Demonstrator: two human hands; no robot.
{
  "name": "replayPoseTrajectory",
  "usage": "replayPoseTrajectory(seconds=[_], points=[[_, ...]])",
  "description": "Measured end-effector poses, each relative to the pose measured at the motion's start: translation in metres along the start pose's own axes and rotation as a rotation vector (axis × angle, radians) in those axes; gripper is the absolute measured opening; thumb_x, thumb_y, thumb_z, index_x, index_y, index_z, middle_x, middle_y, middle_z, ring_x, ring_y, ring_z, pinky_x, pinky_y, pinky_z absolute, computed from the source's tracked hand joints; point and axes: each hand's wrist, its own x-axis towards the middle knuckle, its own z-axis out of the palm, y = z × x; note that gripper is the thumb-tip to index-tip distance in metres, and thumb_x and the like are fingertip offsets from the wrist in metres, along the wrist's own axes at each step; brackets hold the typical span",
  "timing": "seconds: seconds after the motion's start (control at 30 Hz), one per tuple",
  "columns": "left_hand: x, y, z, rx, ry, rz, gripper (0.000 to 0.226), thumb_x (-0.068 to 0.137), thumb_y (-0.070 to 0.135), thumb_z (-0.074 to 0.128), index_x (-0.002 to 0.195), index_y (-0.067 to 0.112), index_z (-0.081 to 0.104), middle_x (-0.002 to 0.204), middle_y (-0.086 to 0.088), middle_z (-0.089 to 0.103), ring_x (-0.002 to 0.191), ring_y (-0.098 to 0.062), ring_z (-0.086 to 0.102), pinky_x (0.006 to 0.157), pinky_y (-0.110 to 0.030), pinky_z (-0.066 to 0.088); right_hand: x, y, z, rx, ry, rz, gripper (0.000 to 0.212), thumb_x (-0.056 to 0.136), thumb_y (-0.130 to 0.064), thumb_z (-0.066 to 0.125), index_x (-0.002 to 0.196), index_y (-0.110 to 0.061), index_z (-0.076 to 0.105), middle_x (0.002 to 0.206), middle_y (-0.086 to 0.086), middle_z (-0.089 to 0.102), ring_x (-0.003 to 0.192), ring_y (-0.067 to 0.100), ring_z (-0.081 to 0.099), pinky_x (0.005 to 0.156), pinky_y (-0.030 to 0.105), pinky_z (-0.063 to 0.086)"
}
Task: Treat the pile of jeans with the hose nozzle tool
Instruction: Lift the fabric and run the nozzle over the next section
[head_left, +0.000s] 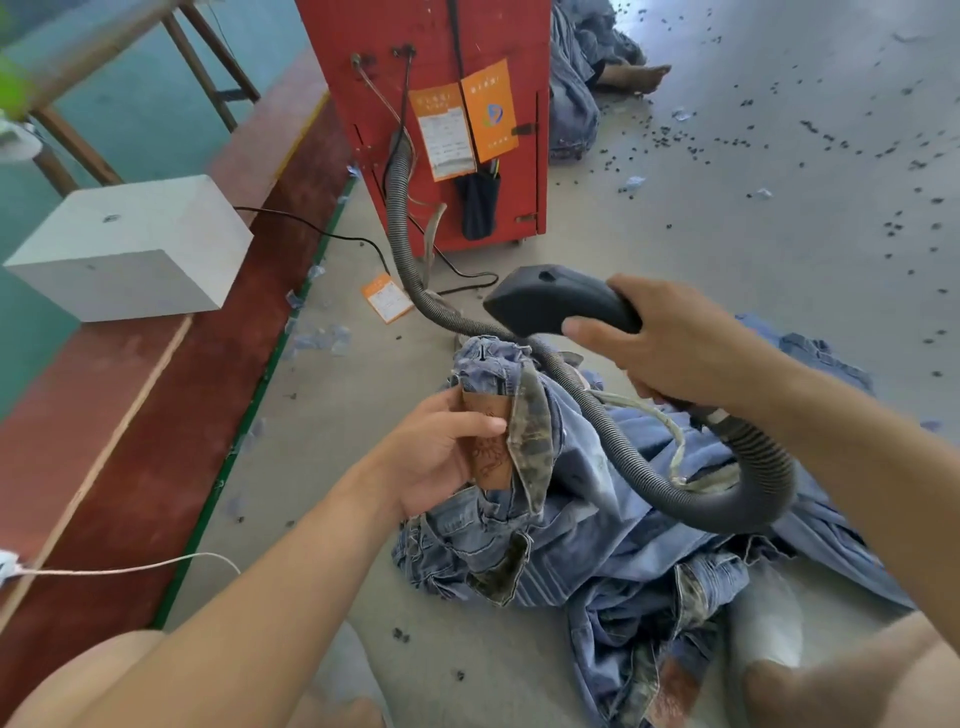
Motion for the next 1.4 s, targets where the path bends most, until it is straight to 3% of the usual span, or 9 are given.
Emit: replayPoseTrajectory(seconds=[0.07, 0.17, 0.4, 0.63, 0.77, 0.93, 1.2, 1.3, 1.4], points=[[0.002, 0.003, -0.004, -0.042, 0.026, 0.005, 0.034, 0.091, -0.012, 0.054, 0.093, 0.012, 0.077, 0.098, -0.019, 0.072, 0.084, -0.031, 0.073, 0.074, -0.048, 0.063, -0.003, 0.003, -0.005, 0.036, -0.078, 0.018, 0.027, 0.097, -0.05, 0.062, 0.086, -0.026, 0.056, 0.054, -0.012, 0.061, 0.038, 0.003, 0.052, 0.038, 0.016, 0.038], [0.003, -0.002, -0.002, -0.025, -0.026, -0.014, 0.037, 0.086, -0.017, 0.053, 0.101, 0.009, 0.074, 0.099, -0.017, 0.072, 0.085, -0.03, 0.073, 0.073, -0.042, 0.062, -0.006, -0.004, 0.011, -0.079, -0.209, 0.008, 0.026, 0.094, -0.051, 0.066, 0.086, -0.027, 0.06, 0.058, -0.005, 0.06, 0.045, 0.001, 0.056, 0.04, 0.015, 0.04], [0.01, -0.004, 0.006, -0.193, -0.024, -0.016, 0.042, 0.081, -0.01, 0.063, 0.123, -0.005, 0.065, 0.113, -0.024, 0.073, 0.096, -0.032, 0.076, 0.081, -0.043, 0.063, 0.011, 0.001, 0.037, 0.118, 0.079, 0.233, 0.053, 0.08, -0.061, 0.077, 0.086, -0.011, 0.06, 0.065, 0.002, 0.059, 0.056, 0.02, 0.056, 0.053, 0.033, 0.043], [0.016, -0.009, 0.013, -0.348, -0.031, -0.091, 0.042, 0.091, 0.007, 0.055, 0.132, -0.003, 0.06, 0.124, -0.023, 0.071, 0.107, -0.03, 0.074, 0.092, -0.046, 0.061, -0.006, 0.015, 0.075, 0.052, 0.027, 0.32, 0.076, 0.059, -0.062, 0.093, 0.102, -0.014, 0.052, 0.082, -0.007, 0.057, 0.068, 0.002, 0.05, 0.051, 0.023, 0.032], [0.018, -0.007, 0.013, -0.381, -0.063, -0.12, 0.041, 0.096, 0.018, 0.058, 0.132, 0.0, 0.063, 0.131, -0.021, 0.068, 0.112, -0.03, 0.072, 0.092, -0.043, 0.06, 0.003, 0.024, 0.072, -0.011, 0.095, 0.311, 0.052, 0.072, -0.04, 0.086, 0.101, -0.01, 0.056, 0.082, 0.001, 0.062, 0.066, 0.004, 0.052, 0.048, 0.024, 0.033], [0.02, -0.02, 0.019, 0.002, 0.088, -0.132, 0.041, 0.08, 0.016, 0.079, 0.118, 0.002, 0.073, 0.117, -0.019, 0.075, 0.095, -0.027, 0.075, 0.086, -0.036, 0.063, 0.009, 0.025, 0.062, 0.217, 0.075, 0.41, 0.026, 0.077, -0.023, 0.078, 0.092, -0.009, 0.06, 0.063, 0.008, 0.066, 0.045, 0.017, 0.059, 0.041, 0.036, 0.05], [0.017, -0.014, -0.003, -0.137, -0.151, -0.227, 0.064, 0.1, 0.061, 0.05, 0.147, 0.018, 0.057, 0.149, -0.017, 0.057, 0.138, -0.037, 0.054, 0.112, -0.052, 0.045, 0.019, 0.029, 0.043, 0.654, 0.011, 0.542, 0.031, 0.084, -0.01, 0.078, 0.107, 0.003, 0.063, 0.057, 0.008, 0.058, 0.052, 0.022, 0.054, 0.062, 0.04, 0.049], [0.015, -0.028, -0.003, 0.105, -0.175, -0.244, 0.06, 0.085, 0.047, 0.082, 0.136, 0.02, 0.067, 0.141, -0.016, 0.064, 0.132, -0.038, 0.059, 0.114, -0.057, 0.043, 0.021, 0.028, 0.041, 0.65, 0.045, 0.536, 0.03, 0.083, -0.008, 0.078, 0.108, 0.001, 0.063, 0.059, 0.006, 0.06, 0.047, 0.017, 0.055, 0.054, 0.035, 0.052], [0.019, -0.035, 0.005, 0.185, -0.036, -0.244, 0.033, 0.095, 0.017, 0.073, 0.127, 0.015, 0.069, 0.126, -0.012, 0.073, 0.118, -0.032, 0.069, 0.11, -0.054, 0.048, 0.02, 0.024, 0.044, 0.566, 0.03, 0.482, 0.028, 0.082, -0.01, 0.079, 0.104, -0.002, 0.064, 0.059, 0.005, 0.061, 0.046, 0.015, 0.057, 0.05, 0.031, 0.052]])
